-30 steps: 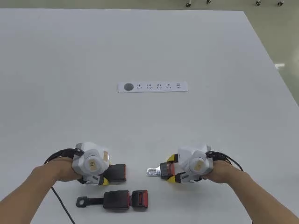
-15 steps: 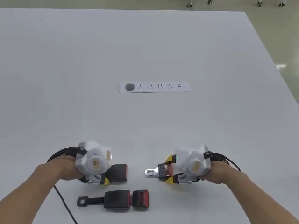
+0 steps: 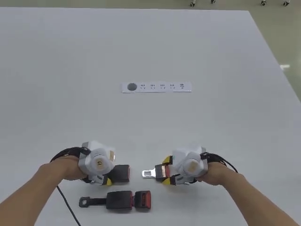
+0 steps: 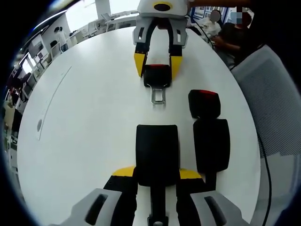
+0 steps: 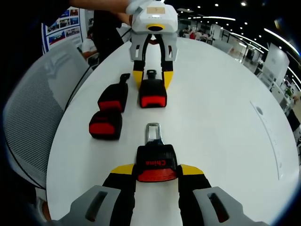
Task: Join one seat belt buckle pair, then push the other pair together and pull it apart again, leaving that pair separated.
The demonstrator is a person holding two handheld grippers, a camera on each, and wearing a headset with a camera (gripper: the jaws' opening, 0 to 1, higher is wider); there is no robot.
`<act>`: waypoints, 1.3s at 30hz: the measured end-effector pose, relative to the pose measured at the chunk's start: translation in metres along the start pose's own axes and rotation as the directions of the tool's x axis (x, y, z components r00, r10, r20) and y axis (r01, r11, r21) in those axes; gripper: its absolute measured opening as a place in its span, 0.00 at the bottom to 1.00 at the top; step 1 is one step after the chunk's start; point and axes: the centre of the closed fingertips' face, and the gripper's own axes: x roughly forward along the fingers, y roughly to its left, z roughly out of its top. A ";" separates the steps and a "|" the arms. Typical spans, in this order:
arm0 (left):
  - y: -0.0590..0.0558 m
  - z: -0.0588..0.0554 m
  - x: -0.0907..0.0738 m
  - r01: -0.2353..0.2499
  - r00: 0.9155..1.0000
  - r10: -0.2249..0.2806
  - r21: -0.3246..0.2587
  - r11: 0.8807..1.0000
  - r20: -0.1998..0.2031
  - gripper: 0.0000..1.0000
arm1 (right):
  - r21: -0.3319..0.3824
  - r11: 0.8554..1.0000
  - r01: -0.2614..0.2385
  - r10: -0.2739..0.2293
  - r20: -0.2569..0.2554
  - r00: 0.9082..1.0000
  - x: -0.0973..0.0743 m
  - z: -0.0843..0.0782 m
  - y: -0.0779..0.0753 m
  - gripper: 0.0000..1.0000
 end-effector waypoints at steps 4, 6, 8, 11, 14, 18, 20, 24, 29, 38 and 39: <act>0.001 0.000 0.000 0.001 1.000 -0.001 0.001 1.000 -0.004 0.32 | 0.004 1.000 0.000 0.000 0.005 1.000 0.002 0.005 -0.001 0.31; 0.000 0.001 -0.001 0.001 1.000 -0.001 0.002 1.000 -0.006 0.32 | 0.010 1.000 0.001 -0.001 0.007 1.000 0.005 0.008 -0.001 0.31; 0.000 0.001 -0.001 0.001 1.000 -0.001 0.002 1.000 -0.007 0.32 | 0.010 1.000 0.001 -0.001 0.008 1.000 0.008 0.009 -0.001 0.31; 0.000 0.000 0.000 0.001 1.000 -0.001 0.002 1.000 -0.008 0.32 | 0.009 1.000 0.001 -0.001 0.009 1.000 0.009 0.012 0.001 0.31; 0.001 -0.002 0.001 0.001 1.000 -0.001 0.003 1.000 -0.009 0.32 | 0.006 1.000 0.001 -0.001 0.011 1.000 0.009 0.015 0.001 0.31; 0.003 -0.003 0.003 0.001 1.000 -0.001 0.001 1.000 -0.013 0.32 | 0.006 1.000 0.000 0.000 0.014 1.000 0.013 0.020 0.001 0.31; 0.002 -0.003 0.002 0.001 1.000 -0.001 0.002 1.000 -0.015 0.32 | 0.003 1.000 0.000 0.000 0.014 1.000 0.016 0.021 0.000 0.31; 0.002 -0.002 0.002 0.000 1.000 0.000 0.000 1.000 -0.016 0.32 | 0.001 1.000 0.001 -0.001 0.016 1.000 0.020 0.024 0.001 0.31; 0.000 -0.001 0.001 0.000 1.000 0.000 -0.003 1.000 -0.016 0.32 | -0.007 1.000 0.003 -0.002 0.018 1.000 0.024 0.029 0.002 0.31; -0.001 0.002 -0.001 -0.003 1.000 0.003 -0.010 1.000 -0.011 0.32 | -0.013 1.000 0.010 -0.010 0.027 1.000 0.031 0.036 0.004 0.31; 0.000 0.001 -0.001 -0.003 1.000 0.003 -0.013 1.000 -0.009 0.32 | -0.010 1.000 0.012 -0.012 0.031 0.999 0.031 0.038 0.004 0.31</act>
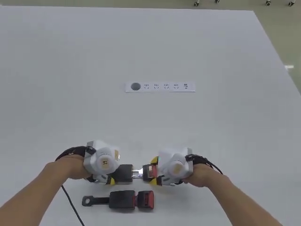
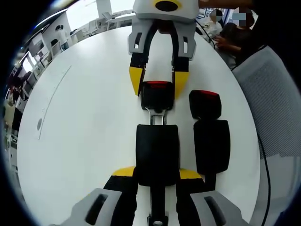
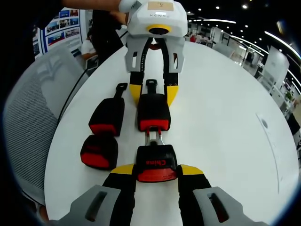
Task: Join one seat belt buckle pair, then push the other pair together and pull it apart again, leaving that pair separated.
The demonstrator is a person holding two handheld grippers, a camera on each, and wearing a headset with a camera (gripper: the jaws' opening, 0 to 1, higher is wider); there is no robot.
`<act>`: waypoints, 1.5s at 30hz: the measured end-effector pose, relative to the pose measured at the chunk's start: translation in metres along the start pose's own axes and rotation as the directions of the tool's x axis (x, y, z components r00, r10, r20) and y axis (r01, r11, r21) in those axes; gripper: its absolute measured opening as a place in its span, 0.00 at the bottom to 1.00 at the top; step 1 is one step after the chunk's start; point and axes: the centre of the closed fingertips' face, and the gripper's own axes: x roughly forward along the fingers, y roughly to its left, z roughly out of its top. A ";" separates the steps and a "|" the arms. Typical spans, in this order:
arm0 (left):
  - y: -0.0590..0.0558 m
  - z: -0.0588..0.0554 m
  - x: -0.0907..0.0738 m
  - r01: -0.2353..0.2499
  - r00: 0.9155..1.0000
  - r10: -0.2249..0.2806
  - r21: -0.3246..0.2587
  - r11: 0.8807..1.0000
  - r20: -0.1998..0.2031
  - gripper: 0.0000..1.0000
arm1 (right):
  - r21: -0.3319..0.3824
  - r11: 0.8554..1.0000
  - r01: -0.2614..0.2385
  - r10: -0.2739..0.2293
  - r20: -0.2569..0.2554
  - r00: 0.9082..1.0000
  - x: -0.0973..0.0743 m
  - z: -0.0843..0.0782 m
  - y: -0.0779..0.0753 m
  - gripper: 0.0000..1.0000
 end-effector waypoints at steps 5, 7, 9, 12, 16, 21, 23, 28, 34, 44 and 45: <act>0.002 -0.002 0.003 -0.001 1.000 0.001 0.000 1.000 0.001 0.32 | 0.004 1.000 0.005 -0.005 0.012 1.000 0.005 0.005 -0.001 0.31; 0.001 -0.001 0.003 -0.002 1.000 0.002 0.001 1.000 0.004 0.32 | 0.002 1.000 0.006 -0.006 0.008 1.000 0.004 0.004 0.000 0.31; 0.002 -0.001 0.003 -0.002 1.000 0.003 -0.002 1.000 0.008 0.32 | 0.004 1.000 0.006 -0.006 0.010 1.000 0.005 0.003 0.000 0.31; 0.002 -0.002 0.004 -0.004 1.000 0.004 0.000 1.000 0.006 0.32 | 0.004 1.000 0.008 -0.008 0.007 1.000 0.005 0.003 0.000 0.31; 0.002 -0.002 0.004 -0.003 1.000 0.003 0.003 1.000 0.007 0.32 | 0.005 1.000 0.010 -0.010 0.008 1.000 0.007 0.001 0.000 0.31; 0.000 0.001 0.002 -0.002 1.000 0.002 -0.001 1.000 0.023 0.32 | 0.006 1.000 0.014 -0.015 0.018 1.000 0.005 0.002 0.000 0.30; 0.000 0.002 0.001 -0.001 1.000 0.001 0.000 1.000 0.024 0.32 | 0.012 1.000 0.013 -0.014 0.022 1.000 0.005 0.003 0.000 0.30; 0.001 0.000 0.002 0.003 1.000 -0.003 0.000 1.000 0.020 0.31 | 0.024 1.000 0.011 -0.012 0.021 1.000 0.004 0.005 0.001 0.30; 0.000 0.001 0.002 0.004 1.000 -0.003 -0.012 1.000 0.028 0.31 | 0.036 0.999 0.009 -0.010 0.022 1.000 0.009 0.005 0.000 0.29; 0.000 0.001 0.002 0.003 0.999 -0.002 -0.022 1.000 0.035 0.31 | 0.024 1.000 0.002 -0.003 0.025 1.000 0.015 0.014 0.001 0.29; 0.000 0.002 0.002 0.002 0.999 -0.001 -0.026 1.000 0.039 0.30 | 0.026 1.000 0.004 -0.005 0.025 1.000 0.016 0.015 0.001 0.29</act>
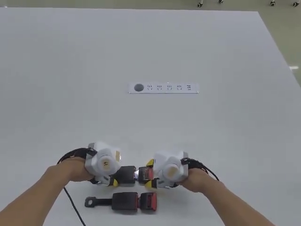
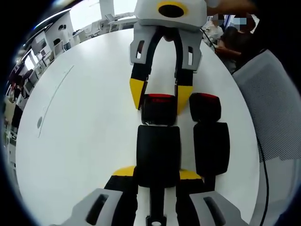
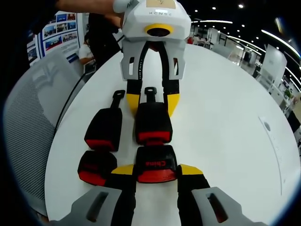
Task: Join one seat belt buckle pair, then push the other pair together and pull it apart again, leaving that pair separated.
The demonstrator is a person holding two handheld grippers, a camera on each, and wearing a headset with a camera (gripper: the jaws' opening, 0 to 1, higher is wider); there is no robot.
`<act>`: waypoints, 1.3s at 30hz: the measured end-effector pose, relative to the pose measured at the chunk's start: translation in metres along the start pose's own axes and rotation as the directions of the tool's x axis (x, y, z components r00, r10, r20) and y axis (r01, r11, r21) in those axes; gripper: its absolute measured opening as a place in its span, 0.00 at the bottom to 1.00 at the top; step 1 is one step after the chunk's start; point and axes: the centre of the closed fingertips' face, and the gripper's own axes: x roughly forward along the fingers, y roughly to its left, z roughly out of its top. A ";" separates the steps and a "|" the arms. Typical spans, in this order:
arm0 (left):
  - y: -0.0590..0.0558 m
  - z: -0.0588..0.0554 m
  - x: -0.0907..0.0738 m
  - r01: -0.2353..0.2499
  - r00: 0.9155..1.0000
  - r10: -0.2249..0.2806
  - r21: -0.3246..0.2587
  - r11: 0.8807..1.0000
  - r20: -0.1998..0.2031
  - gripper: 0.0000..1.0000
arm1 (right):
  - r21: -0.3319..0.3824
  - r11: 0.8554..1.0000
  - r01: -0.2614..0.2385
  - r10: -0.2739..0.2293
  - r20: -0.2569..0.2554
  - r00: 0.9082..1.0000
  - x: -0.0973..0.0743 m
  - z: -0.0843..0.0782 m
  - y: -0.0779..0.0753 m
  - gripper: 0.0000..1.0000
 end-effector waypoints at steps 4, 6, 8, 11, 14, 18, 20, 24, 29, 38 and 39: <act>0.001 -0.001 0.001 -0.003 1.000 0.003 -0.008 1.000 0.007 0.30 | -0.001 1.000 -0.003 0.003 -0.004 1.000 0.002 0.000 0.000 0.29; 0.002 -0.001 0.001 -0.001 1.000 0.001 -0.008 1.000 0.006 0.30 | -0.007 1.000 -0.004 0.004 -0.010 1.000 0.002 0.000 0.000 0.28; 0.003 -0.002 0.002 0.000 1.000 0.000 -0.003 1.000 0.003 0.30 | -0.029 1.000 -0.005 0.005 -0.017 1.000 0.002 0.001 0.001 0.28; 0.002 -0.001 0.001 0.000 1.000 0.000 -0.002 1.000 0.000 0.30 | -0.040 0.999 -0.011 0.010 -0.027 1.000 0.000 0.001 0.001 0.28; 0.001 0.000 0.001 -0.001 1.000 0.001 -0.004 1.000 -0.001 0.30 | -0.042 0.999 -0.013 0.012 -0.030 0.999 0.001 0.001 0.000 0.28; 0.000 0.002 0.000 -0.001 1.000 0.001 -0.002 1.000 -0.003 0.30 | -0.042 0.999 -0.013 0.012 -0.028 1.000 0.000 0.001 0.000 0.29; 0.000 0.002 0.000 0.000 1.000 0.000 -0.001 1.000 -0.004 0.30 | -0.043 0.999 -0.015 0.014 -0.028 1.000 -0.001 0.003 0.000 0.29; -0.001 0.003 -0.002 0.001 1.000 -0.001 0.000 1.000 -0.005 0.30 | -0.045 0.999 -0.014 0.013 -0.029 0.999 -0.002 0.003 0.001 0.29; -0.002 0.005 -0.004 0.002 1.000 -0.002 0.001 1.000 -0.010 0.30 | -0.046 0.999 -0.013 0.011 -0.031 0.999 0.001 0.001 -0.001 0.29; -0.001 0.001 -0.001 0.003 0.999 -0.003 0.011 1.000 -0.035 0.31 | -0.039 0.999 -0.014 0.012 -0.049 0.999 0.000 0.000 0.000 0.29; 0.000 0.000 0.000 0.003 0.999 -0.002 0.012 1.000 -0.038 0.31 | -0.043 0.999 -0.014 0.012 -0.050 0.999 0.000 0.000 0.000 0.30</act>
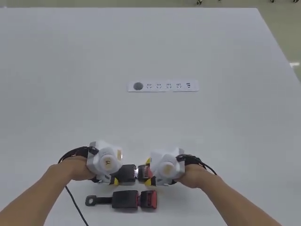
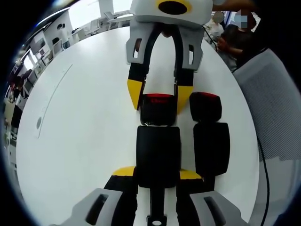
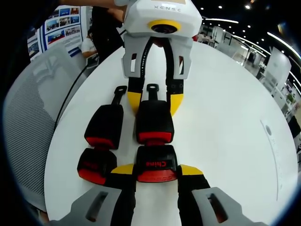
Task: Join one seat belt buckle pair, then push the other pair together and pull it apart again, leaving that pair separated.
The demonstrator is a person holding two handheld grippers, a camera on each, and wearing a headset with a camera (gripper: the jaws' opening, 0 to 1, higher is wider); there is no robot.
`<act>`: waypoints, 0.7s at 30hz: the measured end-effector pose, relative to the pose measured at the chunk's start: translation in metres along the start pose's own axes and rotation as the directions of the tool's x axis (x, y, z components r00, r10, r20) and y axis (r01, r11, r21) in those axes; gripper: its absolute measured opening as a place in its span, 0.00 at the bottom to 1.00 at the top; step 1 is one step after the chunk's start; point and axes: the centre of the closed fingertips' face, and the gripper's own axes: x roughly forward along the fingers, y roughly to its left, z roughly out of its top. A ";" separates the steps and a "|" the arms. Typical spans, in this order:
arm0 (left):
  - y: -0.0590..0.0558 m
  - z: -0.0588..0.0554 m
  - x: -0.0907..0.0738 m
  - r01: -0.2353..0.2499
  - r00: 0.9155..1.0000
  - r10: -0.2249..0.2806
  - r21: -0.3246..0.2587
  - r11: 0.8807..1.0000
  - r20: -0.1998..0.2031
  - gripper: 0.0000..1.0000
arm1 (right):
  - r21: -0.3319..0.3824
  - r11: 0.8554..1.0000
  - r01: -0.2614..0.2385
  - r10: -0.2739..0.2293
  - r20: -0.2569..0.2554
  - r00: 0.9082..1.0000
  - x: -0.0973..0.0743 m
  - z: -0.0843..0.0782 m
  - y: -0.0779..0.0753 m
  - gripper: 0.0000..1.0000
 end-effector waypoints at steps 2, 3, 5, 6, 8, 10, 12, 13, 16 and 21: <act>0.000 -0.001 0.001 -0.004 1.000 0.004 0.002 1.000 -0.006 0.31 | 0.001 1.000 0.000 0.000 -0.003 1.000 -0.001 0.000 0.001 0.30; -0.001 0.000 0.001 -0.006 1.000 0.006 0.001 1.000 -0.008 0.31 | 0.004 1.000 0.000 0.000 -0.005 1.000 -0.001 0.000 0.001 0.30; -0.002 0.000 0.001 -0.007 1.000 0.007 -0.002 1.000 -0.008 0.31 | 0.010 1.000 0.000 0.000 -0.015 1.000 -0.002 -0.002 0.001 0.30; -0.002 -0.001 0.001 -0.007 1.000 0.007 -0.004 1.000 -0.007 0.31 | 0.009 1.000 0.000 0.001 -0.020 1.000 -0.004 -0.005 0.000 0.30; 0.000 -0.003 0.003 -0.005 1.000 0.005 -0.006 1.000 -0.005 0.31 | 0.017 1.000 -0.002 0.002 -0.029 1.000 -0.008 -0.012 -0.001 0.30; 0.000 -0.003 0.004 -0.003 1.000 0.003 -0.005 1.000 -0.007 0.31 | 0.020 1.000 0.001 0.000 -0.027 1.000 -0.011 -0.016 0.000 0.30; 0.000 -0.002 0.004 -0.005 1.000 0.005 -0.007 1.000 -0.013 0.31 | 0.028 1.000 0.005 -0.005 -0.017 1.000 -0.010 -0.015 0.000 0.30; 0.000 -0.001 0.004 -0.006 1.000 0.006 -0.008 1.000 -0.016 0.31 | 0.031 1.000 0.005 -0.005 -0.017 1.000 -0.010 -0.015 0.000 0.30; -0.001 -0.001 0.002 -0.009 1.000 0.008 -0.011 1.000 -0.017 0.31 | 0.030 1.000 0.001 -0.001 -0.015 1.000 -0.010 -0.015 0.000 0.30; -0.001 -0.001 0.002 -0.009 1.000 0.009 -0.017 1.000 -0.014 0.32 | 0.029 1.000 -0.003 0.004 -0.020 1.000 -0.014 -0.019 -0.002 0.31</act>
